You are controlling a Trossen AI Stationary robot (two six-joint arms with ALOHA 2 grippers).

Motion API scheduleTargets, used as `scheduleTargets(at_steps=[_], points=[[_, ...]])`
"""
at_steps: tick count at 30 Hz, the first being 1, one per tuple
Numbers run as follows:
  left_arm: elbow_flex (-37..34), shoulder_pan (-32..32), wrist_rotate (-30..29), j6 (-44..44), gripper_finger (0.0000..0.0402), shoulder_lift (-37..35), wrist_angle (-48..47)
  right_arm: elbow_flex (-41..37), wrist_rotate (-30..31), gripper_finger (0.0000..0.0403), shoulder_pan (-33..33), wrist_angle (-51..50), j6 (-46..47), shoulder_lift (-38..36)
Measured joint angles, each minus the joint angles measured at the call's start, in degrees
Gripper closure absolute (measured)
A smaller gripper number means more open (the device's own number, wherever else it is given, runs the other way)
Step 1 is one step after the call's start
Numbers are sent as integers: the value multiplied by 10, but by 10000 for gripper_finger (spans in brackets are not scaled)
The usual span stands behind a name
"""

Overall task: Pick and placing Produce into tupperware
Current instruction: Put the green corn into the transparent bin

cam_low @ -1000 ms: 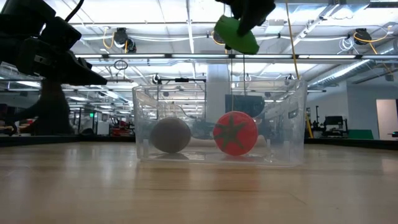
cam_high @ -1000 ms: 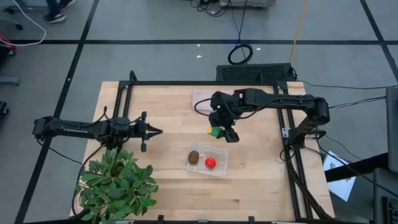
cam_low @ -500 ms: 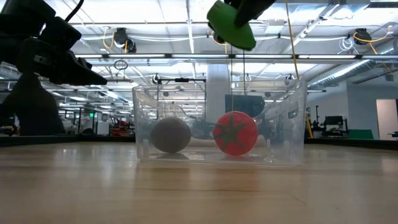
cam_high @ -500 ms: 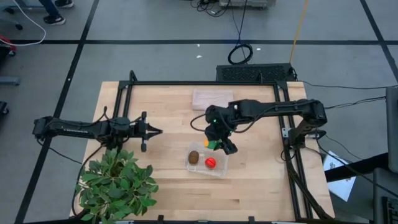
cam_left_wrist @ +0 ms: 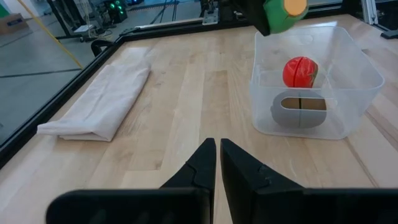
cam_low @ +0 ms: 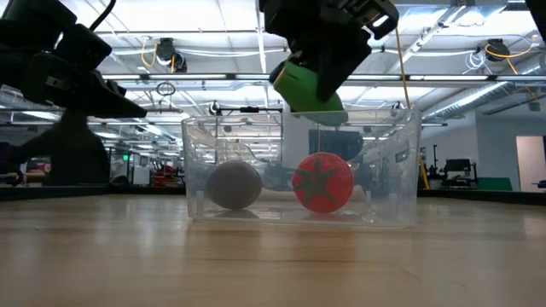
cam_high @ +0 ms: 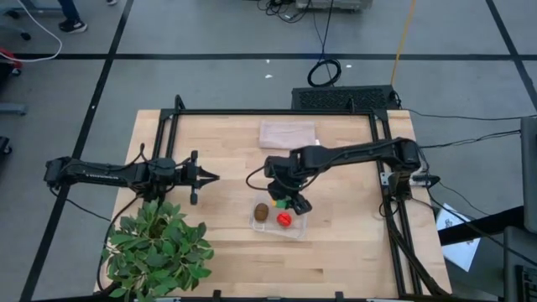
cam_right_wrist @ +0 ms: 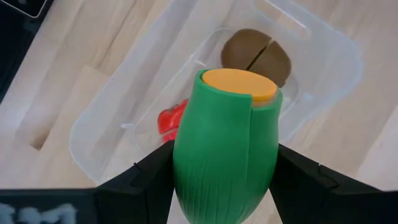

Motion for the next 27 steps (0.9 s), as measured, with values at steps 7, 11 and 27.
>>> scheduleTargets(at_steps=[7, 11, 27], points=[[0, 0, 0, 2, 373, 0, 0, 0, 0, 195, 0, 1, -2, 3], [0, 0, 0, 2, 373, 0, -1, 0, 0, 195, 1, 12, -13, 3], [0, 0, 0, 0, 373, 0, -3, 1, 0, 195, 1, 46, -48, 16]])
